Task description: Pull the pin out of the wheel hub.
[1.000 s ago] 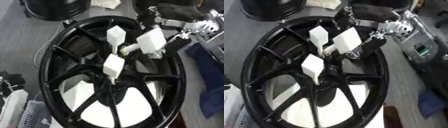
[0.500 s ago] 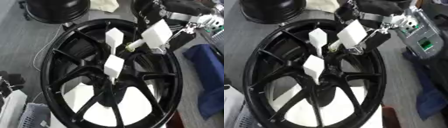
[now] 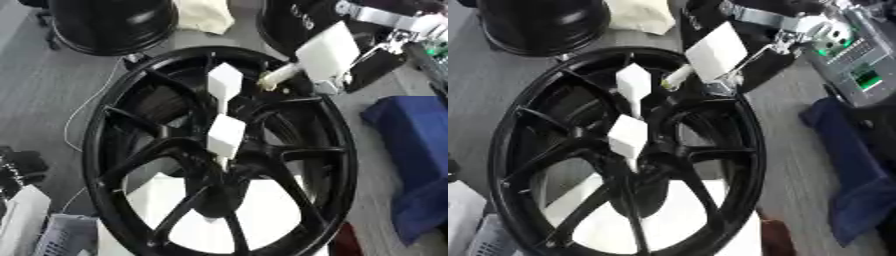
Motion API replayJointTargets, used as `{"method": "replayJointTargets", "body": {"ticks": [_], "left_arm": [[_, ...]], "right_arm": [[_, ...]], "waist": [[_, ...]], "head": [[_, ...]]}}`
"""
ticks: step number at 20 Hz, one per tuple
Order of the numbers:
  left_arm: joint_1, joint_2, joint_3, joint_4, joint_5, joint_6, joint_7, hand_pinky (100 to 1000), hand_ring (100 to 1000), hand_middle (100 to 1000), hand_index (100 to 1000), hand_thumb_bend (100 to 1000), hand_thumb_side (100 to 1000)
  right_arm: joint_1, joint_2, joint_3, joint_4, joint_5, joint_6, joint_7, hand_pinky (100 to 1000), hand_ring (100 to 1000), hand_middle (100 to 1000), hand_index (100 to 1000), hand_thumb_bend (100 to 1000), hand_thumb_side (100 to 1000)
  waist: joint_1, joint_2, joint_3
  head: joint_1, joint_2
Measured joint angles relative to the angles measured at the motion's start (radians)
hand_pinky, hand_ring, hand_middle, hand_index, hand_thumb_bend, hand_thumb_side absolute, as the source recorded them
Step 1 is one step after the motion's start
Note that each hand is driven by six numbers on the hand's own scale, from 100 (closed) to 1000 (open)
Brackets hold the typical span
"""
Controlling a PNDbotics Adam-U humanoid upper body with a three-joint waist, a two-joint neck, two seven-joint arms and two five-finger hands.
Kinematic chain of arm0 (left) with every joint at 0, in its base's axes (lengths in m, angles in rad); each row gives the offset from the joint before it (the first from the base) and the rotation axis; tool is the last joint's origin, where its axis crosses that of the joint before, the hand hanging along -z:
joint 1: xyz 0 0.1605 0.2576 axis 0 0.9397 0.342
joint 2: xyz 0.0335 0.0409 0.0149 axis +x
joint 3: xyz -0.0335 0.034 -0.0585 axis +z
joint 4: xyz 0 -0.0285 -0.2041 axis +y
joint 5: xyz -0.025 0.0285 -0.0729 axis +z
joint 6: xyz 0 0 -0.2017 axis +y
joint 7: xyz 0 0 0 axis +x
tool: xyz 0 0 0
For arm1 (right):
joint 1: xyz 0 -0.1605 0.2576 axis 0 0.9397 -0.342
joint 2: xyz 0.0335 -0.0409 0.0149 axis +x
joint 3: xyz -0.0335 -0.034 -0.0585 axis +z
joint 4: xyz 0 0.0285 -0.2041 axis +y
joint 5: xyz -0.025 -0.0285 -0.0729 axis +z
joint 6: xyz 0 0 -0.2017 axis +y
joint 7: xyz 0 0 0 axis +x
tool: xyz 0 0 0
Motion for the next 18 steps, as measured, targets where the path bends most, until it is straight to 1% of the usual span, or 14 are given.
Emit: {"method": "replayJointTargets", "body": {"ticks": [3, 7, 8, 10, 13, 16, 18], "left_arm": [[0.0, 0.0, 0.0, 0.0, 0.001, 0.001, -0.001, 769, 723, 610, 711, 100, 901], [0.0, 0.0, 0.0, 0.0, 0.001, 0.001, -0.002, 770, 724, 610, 711, 100, 900], [0.0, 0.0, 0.0, 0.0, 0.001, 0.001, -0.002, 770, 724, 611, 711, 100, 899], [0.0, -0.001, 0.0, 0.0, 0.001, 0.001, -0.002, 770, 724, 611, 711, 100, 898], [0.0, -0.002, 0.0, 0.0, 0.001, 0.001, -0.002, 770, 724, 611, 711, 100, 896], [0.0, -0.005, 0.0, 0.0, 0.001, 0.001, -0.001, 771, 724, 612, 712, 100, 893], [0.0, -0.007, 0.001, 0.0, 0.001, 0.0, 0.0, 771, 724, 612, 712, 100, 890]], "right_arm": [[0.0, -0.013, -0.009, 0.003, -0.009, -0.005, -0.005, 578, 570, 490, 556, 253, 177], [0.0, -0.032, -0.038, 0.028, -0.03, -0.018, -0.018, 572, 556, 487, 568, 201, 115], [0.001, -0.038, -0.05, 0.037, -0.041, -0.023, -0.023, 569, 550, 485, 568, 182, 100], [0.006, -0.053, -0.079, 0.06, -0.062, -0.033, -0.033, 565, 543, 483, 571, 146, 100], [0.023, -0.086, -0.125, 0.096, -0.1, -0.042, -0.042, 562, 536, 479, 574, 111, 100], [0.048, -0.128, -0.175, 0.119, -0.141, -0.043, -0.043, 560, 533, 477, 577, 100, 100], [0.078, -0.167, -0.209, 0.12, -0.173, -0.042, -0.042, 557, 530, 475, 579, 100, 100]], "waist": [[-0.001, -0.004, -0.001], [-0.003, -0.008, -0.002], [-0.003, -0.008, -0.002], [-0.003, -0.009, -0.002], [-0.002, -0.01, -0.006], [-0.001, -0.01, -0.008], [0.001, -0.01, -0.01]], "head": [[0.0, 0.0], [0.0, 0.0], [0.0, 0.0], [0.001, 0.0], [0.005, 0.009], [0.01, 0.018], [0.014, 0.025]]}}
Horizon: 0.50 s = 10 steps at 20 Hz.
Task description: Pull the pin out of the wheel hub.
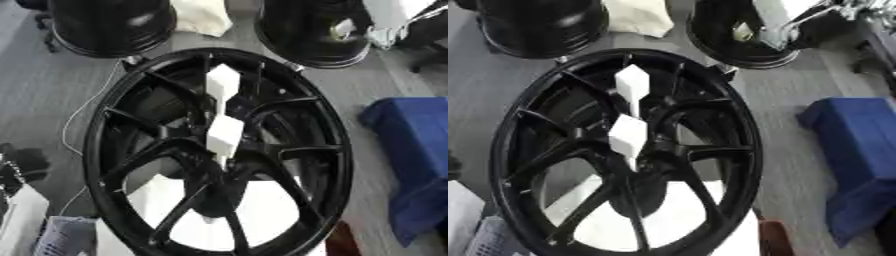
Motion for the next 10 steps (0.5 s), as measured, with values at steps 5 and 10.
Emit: {"method": "replayJointTargets", "body": {"ticks": [5, 10], "left_arm": [[0.0, 0.0, 0.008, -0.003, 0.0, -0.005, 0.009, 772, 725, 613, 712, 100, 886], [-0.008, -0.002, 0.026, -0.008, 0.0, -0.012, 0.027, 772, 725, 613, 713, 100, 879]], "right_arm": [[0.118, -0.119, -0.099, -0.003, -0.065, 0.001, 0.001, 570, 542, 478, 581, 100, 100], [0.245, -0.204, -0.211, 0.049, -0.047, -0.001, -0.001, 667, 608, 548, 673, 100, 100]], "waist": [[0.01, 0.005, -0.016], [0.032, 0.033, -0.034]], "head": [[0.018, 0.006], [0.058, 0.005]]}}
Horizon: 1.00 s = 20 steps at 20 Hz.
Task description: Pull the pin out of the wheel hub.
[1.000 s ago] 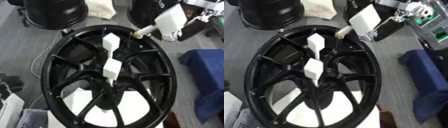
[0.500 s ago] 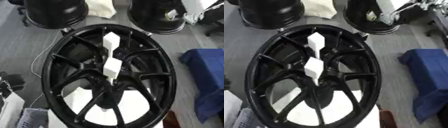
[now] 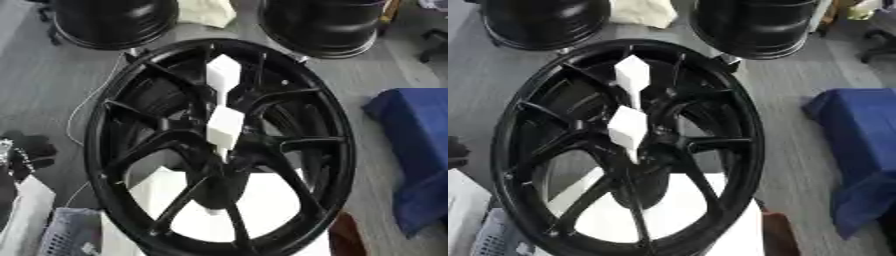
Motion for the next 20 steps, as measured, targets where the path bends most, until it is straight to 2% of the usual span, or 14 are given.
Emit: {"method": "replayJointTargets", "body": {"ticks": [2, 3, 4, 5, 6, 7, 8, 9, 10, 11, 14, 17, 18, 20], "left_arm": [[-0.005, -0.005, 0.006, -0.005, 0.0, -0.003, 0.007, 773, 725, 613, 712, 100, 876], [-0.009, -0.009, 0.008, -0.005, 0.0, -0.004, 0.011, 773, 724, 613, 712, 100, 874], [-0.011, -0.009, 0.012, -0.007, 0.0, -0.006, 0.014, 775, 724, 613, 712, 100, 860], [-0.014, -0.009, 0.013, -0.009, 0.0, -0.008, 0.016, 775, 725, 613, 712, 100, 865], [-0.019, -0.009, 0.016, -0.011, -0.001, -0.01, 0.019, 775, 725, 613, 712, 100, 863], [-0.023, -0.009, 0.017, -0.011, -0.002, -0.011, 0.021, 775, 725, 614, 712, 100, 862], [-0.028, -0.011, 0.017, -0.012, -0.004, -0.012, 0.022, 775, 725, 614, 712, 100, 862], [-0.03, -0.014, 0.017, -0.012, -0.005, -0.013, 0.023, 775, 725, 613, 712, 100, 856], [-0.033, -0.016, 0.017, -0.013, -0.006, -0.014, 0.023, 774, 725, 613, 712, 100, 855], [-0.037, -0.017, 0.017, -0.015, -0.006, -0.015, 0.023, 774, 725, 613, 712, 100, 856], [-0.039, -0.017, 0.016, -0.017, -0.006, -0.016, 0.022, 774, 726, 613, 712, 100, 861], [-0.039, -0.017, 0.016, -0.017, -0.006, -0.016, 0.021, 775, 727, 614, 712, 100, 864], [-0.039, -0.017, 0.013, -0.017, -0.006, -0.015, 0.019, 774, 727, 614, 712, 100, 864], [-0.038, -0.017, 0.008, -0.017, -0.006, -0.015, 0.012, 774, 727, 614, 712, 100, 861]], "right_arm": [[0.05, 0.003, -0.044, 0.036, 0.025, 0.008, 0.008, 789, 759, 662, 741, 100, 123], [0.076, 0.01, -0.064, 0.055, 0.039, 0.015, 0.015, 809, 780, 682, 755, 100, 145], [0.102, 0.022, -0.081, 0.075, 0.055, 0.024, 0.024, 850, 829, 753, 823, 281, 100], [0.128, 0.036, -0.093, 0.095, 0.07, 0.033, 0.033, 861, 841, 781, 854, 100, 103], [0.154, 0.051, -0.104, 0.113, 0.086, 0.041, 0.041, 873, 857, 823, 893, 100, 386], [0.181, 0.068, -0.116, 0.129, 0.102, 0.048, 0.048, 883, 870, 841, 915, 100, 630], [0.207, 0.086, -0.13, 0.143, 0.119, 0.054, 0.054, 885, 872, 843, 918, 100, 663], [0.233, 0.104, -0.146, 0.152, 0.135, 0.06, 0.06, 890, 879, 859, 946, 100, 875], [0.259, 0.12, -0.166, 0.157, 0.151, 0.065, 0.065, 891, 880, 869, 960, 100, 955], [0.284, 0.136, -0.188, 0.158, 0.166, 0.07, 0.07, 892, 881, 874, 966, 100, 988], [0.354, 0.176, -0.249, 0.143, 0.212, 0.078, 0.078, 896, 887, 912, 990, 100, 983], [0.425, 0.206, -0.293, 0.099, 0.257, 0.072, 0.072, 898, 888, 915, 990, 100, 879], [0.475, 0.214, -0.309, 0.068, 0.28, 0.061, 0.061, 899, 889, 915, 989, 100, 814], [0.593, 0.244, -0.337, -0.012, 0.363, 0.024, 0.024, 903, 892, 915, 988, 100, 593]], "waist": [[0.01, 0.01, -0.007], [0.016, 0.015, -0.007], [0.022, 0.019, -0.008], [0.026, 0.024, -0.008], [0.03, 0.029, -0.007], [0.034, 0.032, -0.007], [0.037, 0.034, -0.006], [0.04, 0.034, -0.005], [0.042, 0.034, -0.004], [0.044, 0.034, -0.004], [0.048, 0.034, 0.0], [0.052, 0.034, 0.001], [0.052, 0.034, 0.008], [0.052, 0.033, 0.023]], "head": [[0.011, -0.002], [0.016, -0.006], [0.02, -0.006], [0.024, -0.007], [0.026, -0.007], [0.027, -0.008], [0.027, -0.01], [0.027, -0.011], [0.026, -0.011], [0.025, -0.011], [0.021, -0.011], [0.014, -0.009], [0.008, -0.005], [-0.005, -0.003]]}}
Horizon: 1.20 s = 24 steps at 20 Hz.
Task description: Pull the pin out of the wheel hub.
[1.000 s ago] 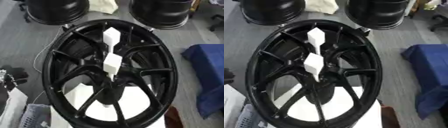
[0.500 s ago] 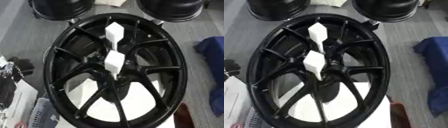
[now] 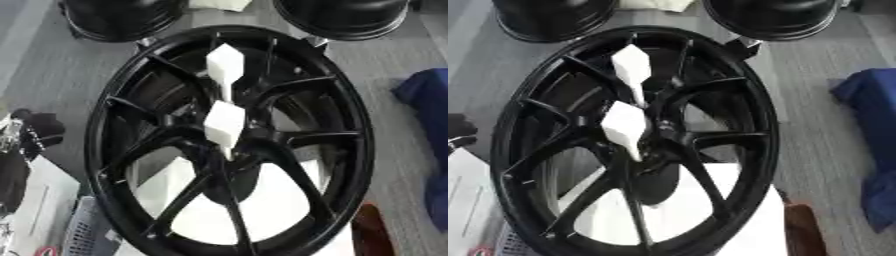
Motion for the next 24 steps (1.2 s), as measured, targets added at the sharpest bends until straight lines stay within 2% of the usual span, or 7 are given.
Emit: {"method": "replayJointTargets", "body": {"ticks": [1, 9, 11, 12, 15, 20, 24], "left_arm": [[0.0, 0.0, -0.004, 0.0, 0.001, 0.0, -0.003, 774, 727, 614, 712, 100, 860], [-0.003, 0.0, -0.011, 0.0, 0.004, 0.003, -0.016, 773, 727, 614, 711, 100, 858], [-0.004, 0.0, -0.011, 0.0, 0.004, 0.003, -0.017, 773, 727, 614, 711, 100, 864], [-0.004, 0.0, -0.011, 0.0, 0.004, 0.002, -0.018, 773, 727, 614, 711, 100, 866], [-0.004, 0.0, -0.011, 0.0, 0.004, 0.003, -0.019, 772, 727, 613, 711, 100, 869], [-0.006, 0.0, -0.011, 0.0, 0.003, 0.005, -0.025, 772, 726, 613, 710, 100, 869], [-0.01, 0.0, -0.015, 0.0, 0.003, 0.003, -0.027, 773, 725, 613, 710, 100, 860]], "right_arm": [[0.034, 0.015, -0.008, -0.036, 0.047, -0.019, -0.019, 907, 890, 910, 977, 100, 123], [0.099, 0.048, -0.018, -0.138, 0.324, -0.001, -0.228, 953, 917, 909, 966, 457, 419], [0.12, 0.044, -0.018, -0.155, 0.415, 0.011, -0.276, 979, 942, 919, 972, 424, 228], [0.131, 0.037, -0.016, -0.165, 0.471, 0.015, -0.297, 982, 946, 916, 971, 505, 434], [0.15, 0.022, -0.007, -0.184, 0.629, 0.031, -0.36, 976, 936, 903, 979, 360, 686], [0.156, 0.02, 0.008, -0.181, 0.681, 0.063, -0.48, 898, 854, 805, 908, 100, 343], [0.145, 0.033, 0.033, -0.17, 0.443, 0.065, -0.516, 852, 796, 767, 900, 100, 452]], "waist": [[0.0, 0.0, 0.0], [-0.008, -0.001, 0.004], [-0.012, -0.001, 0.004], [-0.014, -0.001, 0.004], [-0.017, -0.001, 0.0], [-0.023, -0.001, 0.001], [-0.023, -0.001, 0.012]], "head": [[-0.005, 0.003], [-0.021, 0.007], [-0.025, 0.007], [-0.027, 0.007], [-0.032, 0.007], [-0.037, 0.006], [-0.039, 0.006]]}}
